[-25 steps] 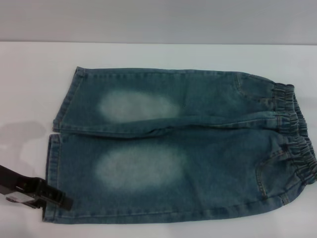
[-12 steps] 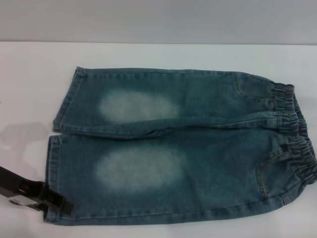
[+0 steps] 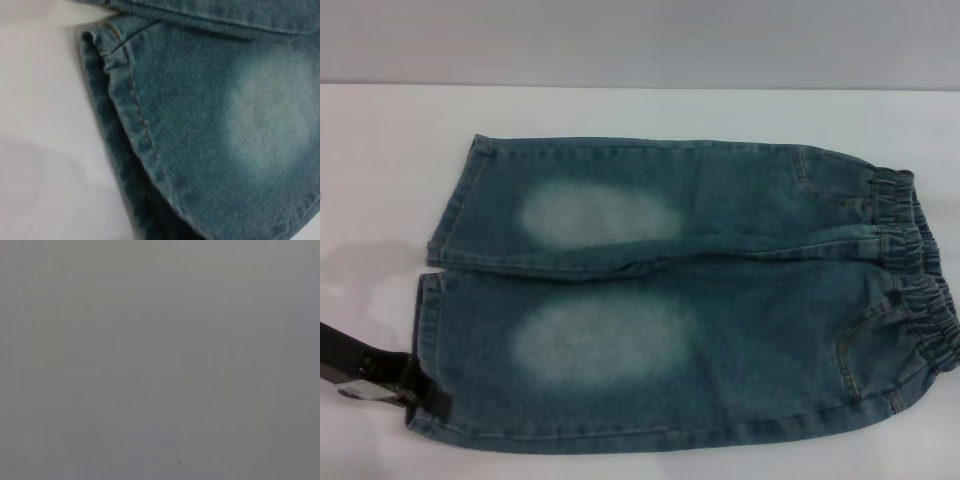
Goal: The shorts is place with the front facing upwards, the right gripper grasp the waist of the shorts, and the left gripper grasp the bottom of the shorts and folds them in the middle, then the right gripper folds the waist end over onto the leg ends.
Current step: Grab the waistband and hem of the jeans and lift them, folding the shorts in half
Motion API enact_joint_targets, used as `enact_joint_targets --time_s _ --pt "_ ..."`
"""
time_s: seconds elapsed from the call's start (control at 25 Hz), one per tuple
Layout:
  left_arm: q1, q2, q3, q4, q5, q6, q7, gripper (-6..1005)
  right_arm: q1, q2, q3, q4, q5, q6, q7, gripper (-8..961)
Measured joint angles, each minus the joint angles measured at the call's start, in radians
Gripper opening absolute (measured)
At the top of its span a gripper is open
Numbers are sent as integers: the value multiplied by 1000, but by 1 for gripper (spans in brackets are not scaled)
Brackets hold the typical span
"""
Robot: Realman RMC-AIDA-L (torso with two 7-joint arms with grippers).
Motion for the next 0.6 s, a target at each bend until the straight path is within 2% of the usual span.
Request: enact_joint_targets --time_s 0.12,0.36,0.48,0.6 --pt "-1 3 -5 1 -2 -7 -7 111 -1 1 0 0 1 0 0 590" --pt "-5 2 -8 3 -5 -21 -18 23 -2 1 -2 0 3 0 2 591" --pt "-20 -5 -25 8 -24 -17 -18 23 -2 0 -9 -13 -10 10 72 591" --pt "-30 -8 -40 7 -44 -13 -18 23 -5 -1 -45 -79 -69 36 233 591"
